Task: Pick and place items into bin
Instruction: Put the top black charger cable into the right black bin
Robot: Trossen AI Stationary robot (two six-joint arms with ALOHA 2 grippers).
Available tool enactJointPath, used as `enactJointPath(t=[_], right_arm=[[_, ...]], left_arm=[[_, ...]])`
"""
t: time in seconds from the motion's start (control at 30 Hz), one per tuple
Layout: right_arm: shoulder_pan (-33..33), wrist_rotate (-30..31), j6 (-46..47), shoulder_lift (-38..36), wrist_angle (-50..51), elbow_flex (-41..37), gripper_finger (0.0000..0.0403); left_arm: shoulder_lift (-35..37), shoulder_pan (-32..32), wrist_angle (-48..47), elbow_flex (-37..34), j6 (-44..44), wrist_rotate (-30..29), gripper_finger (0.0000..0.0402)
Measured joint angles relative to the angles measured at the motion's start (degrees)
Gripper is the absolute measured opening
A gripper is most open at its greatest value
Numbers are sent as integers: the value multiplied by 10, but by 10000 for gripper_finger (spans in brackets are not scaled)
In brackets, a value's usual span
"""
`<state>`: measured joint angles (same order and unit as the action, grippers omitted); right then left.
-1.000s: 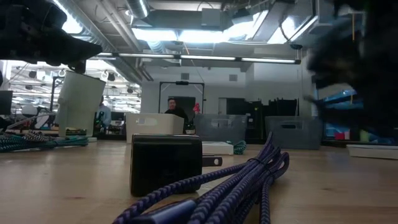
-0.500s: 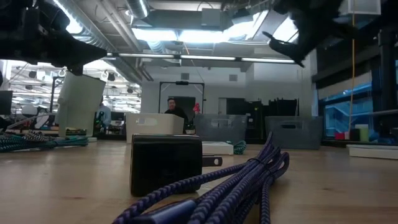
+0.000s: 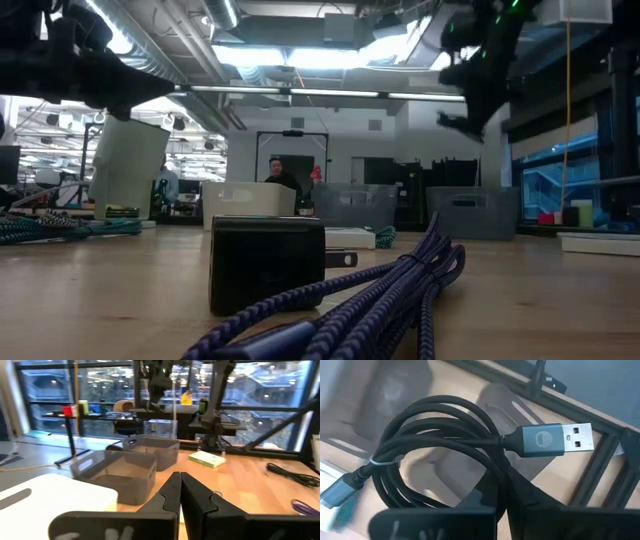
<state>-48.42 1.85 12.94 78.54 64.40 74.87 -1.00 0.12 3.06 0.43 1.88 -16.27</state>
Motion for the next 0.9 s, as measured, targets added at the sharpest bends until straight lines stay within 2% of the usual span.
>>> enactJointPath(t=[0.1,0.3,0.5,0.67,0.9], right_arm=[[-21,-10,-74,52,-1,0,10],[-23,-11,-177,149,-1,0,10],[-23,-11,-221,208,-10,0,10],[-23,-11,-225,227,-24,0,10],[-23,-11,-234,230,-36,0,71]], left_arm=[[0,0,2,0,4,-21,4],[0,0,4,0,4,-38,4],[0,0,4,0,4,-43,4],[0,0,4,0,26,-43,4],[0,0,4,0,58,-43,4]])
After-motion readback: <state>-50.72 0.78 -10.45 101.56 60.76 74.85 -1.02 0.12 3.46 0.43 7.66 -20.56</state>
